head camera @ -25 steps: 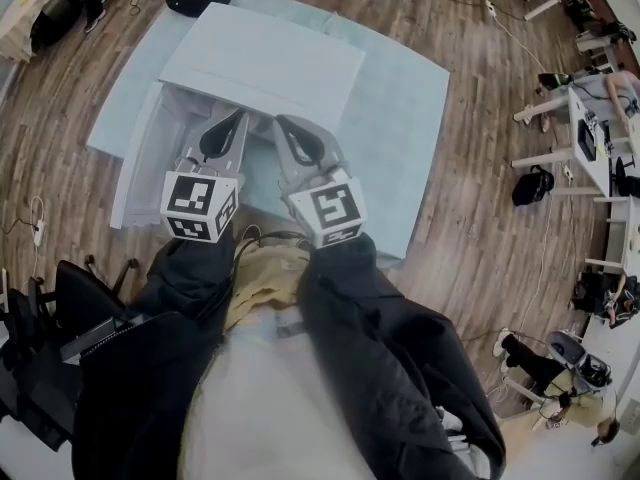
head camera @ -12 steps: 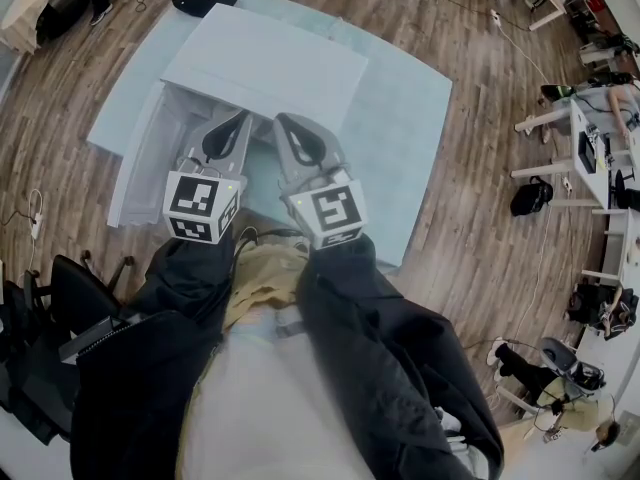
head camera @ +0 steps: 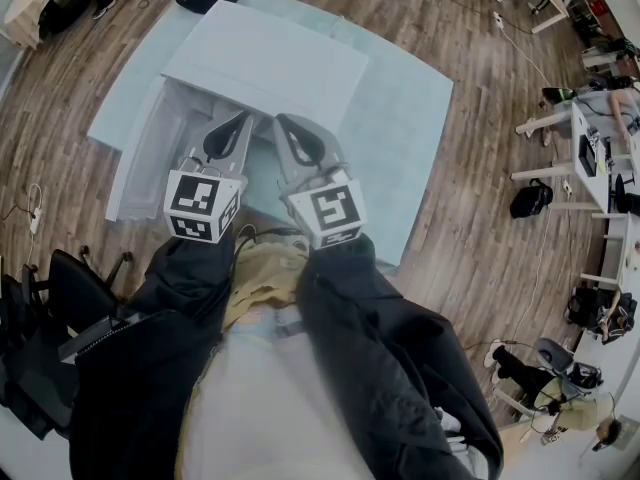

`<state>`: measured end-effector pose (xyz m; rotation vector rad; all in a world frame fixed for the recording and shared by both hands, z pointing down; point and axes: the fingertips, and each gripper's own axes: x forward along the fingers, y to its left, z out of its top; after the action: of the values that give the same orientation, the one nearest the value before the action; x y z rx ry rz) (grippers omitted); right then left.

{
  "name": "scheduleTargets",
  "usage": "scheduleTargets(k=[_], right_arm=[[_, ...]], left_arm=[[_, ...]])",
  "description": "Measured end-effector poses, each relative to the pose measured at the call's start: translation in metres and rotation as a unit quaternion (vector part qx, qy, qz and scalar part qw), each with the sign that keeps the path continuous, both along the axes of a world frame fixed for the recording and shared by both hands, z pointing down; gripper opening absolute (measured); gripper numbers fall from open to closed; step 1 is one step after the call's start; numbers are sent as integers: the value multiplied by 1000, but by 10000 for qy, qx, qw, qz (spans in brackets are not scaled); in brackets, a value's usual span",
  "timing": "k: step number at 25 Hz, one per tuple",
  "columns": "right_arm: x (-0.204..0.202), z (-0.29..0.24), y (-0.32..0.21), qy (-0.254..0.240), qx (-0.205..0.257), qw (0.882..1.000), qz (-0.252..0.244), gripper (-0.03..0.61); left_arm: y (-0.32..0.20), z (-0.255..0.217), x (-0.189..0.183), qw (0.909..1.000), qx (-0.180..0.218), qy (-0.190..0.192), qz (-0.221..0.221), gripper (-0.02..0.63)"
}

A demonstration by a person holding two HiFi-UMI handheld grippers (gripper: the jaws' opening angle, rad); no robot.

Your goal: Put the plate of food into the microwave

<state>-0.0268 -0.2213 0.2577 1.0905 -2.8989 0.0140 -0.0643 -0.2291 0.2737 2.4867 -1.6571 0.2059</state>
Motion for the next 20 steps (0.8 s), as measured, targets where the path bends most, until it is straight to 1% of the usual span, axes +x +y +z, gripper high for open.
scheduleTargets(k=[12, 20], right_arm=[[-2, 3, 15, -22, -31, 10000, -68, -3], [1, 1, 17, -22, 13, 10000, 5, -3]], left_arm=[[14, 1, -4, 10000, -26, -20, -57, 0], [17, 1, 0, 10000, -27, -56, 2, 0]])
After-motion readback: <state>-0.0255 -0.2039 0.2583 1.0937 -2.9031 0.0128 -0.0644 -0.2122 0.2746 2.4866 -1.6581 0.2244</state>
